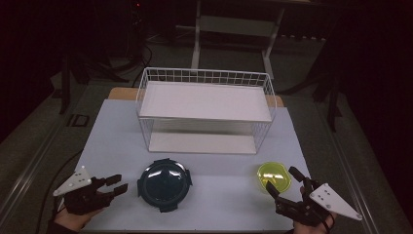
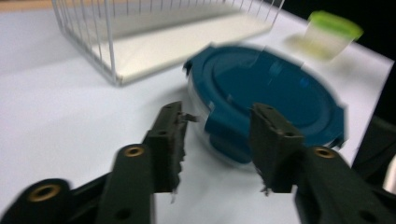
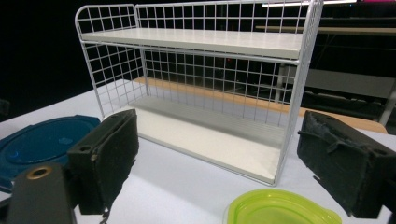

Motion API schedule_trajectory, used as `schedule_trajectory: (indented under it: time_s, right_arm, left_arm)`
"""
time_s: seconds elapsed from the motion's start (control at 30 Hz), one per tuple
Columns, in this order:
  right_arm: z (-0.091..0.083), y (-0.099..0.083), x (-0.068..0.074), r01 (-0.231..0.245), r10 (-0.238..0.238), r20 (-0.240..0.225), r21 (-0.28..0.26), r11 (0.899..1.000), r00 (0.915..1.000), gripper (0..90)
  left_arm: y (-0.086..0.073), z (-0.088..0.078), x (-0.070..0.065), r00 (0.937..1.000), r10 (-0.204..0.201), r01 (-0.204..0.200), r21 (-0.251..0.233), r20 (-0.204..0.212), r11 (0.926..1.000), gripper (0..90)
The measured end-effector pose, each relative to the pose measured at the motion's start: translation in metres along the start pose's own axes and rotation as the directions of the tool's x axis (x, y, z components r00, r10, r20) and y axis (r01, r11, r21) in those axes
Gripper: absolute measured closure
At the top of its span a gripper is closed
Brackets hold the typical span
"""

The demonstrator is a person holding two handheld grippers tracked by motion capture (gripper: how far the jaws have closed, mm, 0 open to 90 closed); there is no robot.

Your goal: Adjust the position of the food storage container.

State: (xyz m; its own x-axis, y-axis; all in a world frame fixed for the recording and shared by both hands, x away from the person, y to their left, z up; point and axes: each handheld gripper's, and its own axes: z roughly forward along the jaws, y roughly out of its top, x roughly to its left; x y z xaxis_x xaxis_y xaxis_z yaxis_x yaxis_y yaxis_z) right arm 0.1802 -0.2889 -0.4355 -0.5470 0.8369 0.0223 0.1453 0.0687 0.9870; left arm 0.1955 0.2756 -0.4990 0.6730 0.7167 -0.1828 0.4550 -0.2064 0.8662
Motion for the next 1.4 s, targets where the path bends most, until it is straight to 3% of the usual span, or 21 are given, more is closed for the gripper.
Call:
schedule_trajectory:
  time_s: [0.1, 0.13, 0.3, 0.43, 0.7, 1.13, 1.23, 1.4]
  right_arm:
    - [0.0, 0.0, 0.0, -0.003, 0.003, -0.001, 0.001, 1.0, 1.0, 12.5]
    - [0.001, -0.001, 0.0, -0.003, 0.003, 0.001, 0.007, 1.0, 1.0, 12.5]
    - [0.001, -0.001, -0.001, -0.01, 0.01, -0.001, 0.02, 1.0, 0.9999, 12.6]
    - [0.002, -0.002, 0.0, -0.007, 0.007, -0.005, 0.03, 1.0, 1.0, 12.6]
    - [0.004, -0.002, 0.0, -0.003, 0.003, -0.005, 0.034, 0.999, 1.0, 12.6]
    - [0.005, -0.002, 0.002, 0.0, 0.0, -0.011, 0.034, 0.999, 0.9999, 12.6]
    - [0.005, -0.002, 0.002, -0.001, 0.001, -0.014, 0.036, 0.999, 0.9999, 12.6]
    - [0.004, -0.002, 0.001, -0.006, 0.006, -0.014, 0.033, 0.999, 0.9999, 12.7]
  left_arm:
    - [-0.003, 0.006, 0.002, 0.9999, -0.014, 0.014, 0.04, 0.0, 0.9991, 72.1]
    - [-0.006, 0.012, 0.002, 1.0, -0.002, 0.002, 0.087, 0.007, 0.9962, 77.0]
    - [-0.007, 0.023, -0.004, 0.9995, 0.014, -0.018, 0.132, 0.028, 0.9911, 87.3]
    - [-0.007, 0.032, -0.006, 0.9991, 0.017, -0.023, 0.154, 0.038, 0.9877, 88.5]
    - [-0.004, 0.035, -0.005, 0.9996, 0.0, -0.004, 0.151, 0.029, 0.9885, 88.8]
    - [0.014, 0.07, -0.013, 0.9974, 0.013, -0.025, 0.165, 0.071, 0.986, 88.8]
    - [0.016, 0.073, -0.016, 0.9959, 0.015, -0.029, 0.159, 0.089, 0.9868, 88.8]
    - [0.02, 0.074, -0.017, 0.9963, 0.017, -0.03, 0.151, 0.085, 0.9881, 88.6]
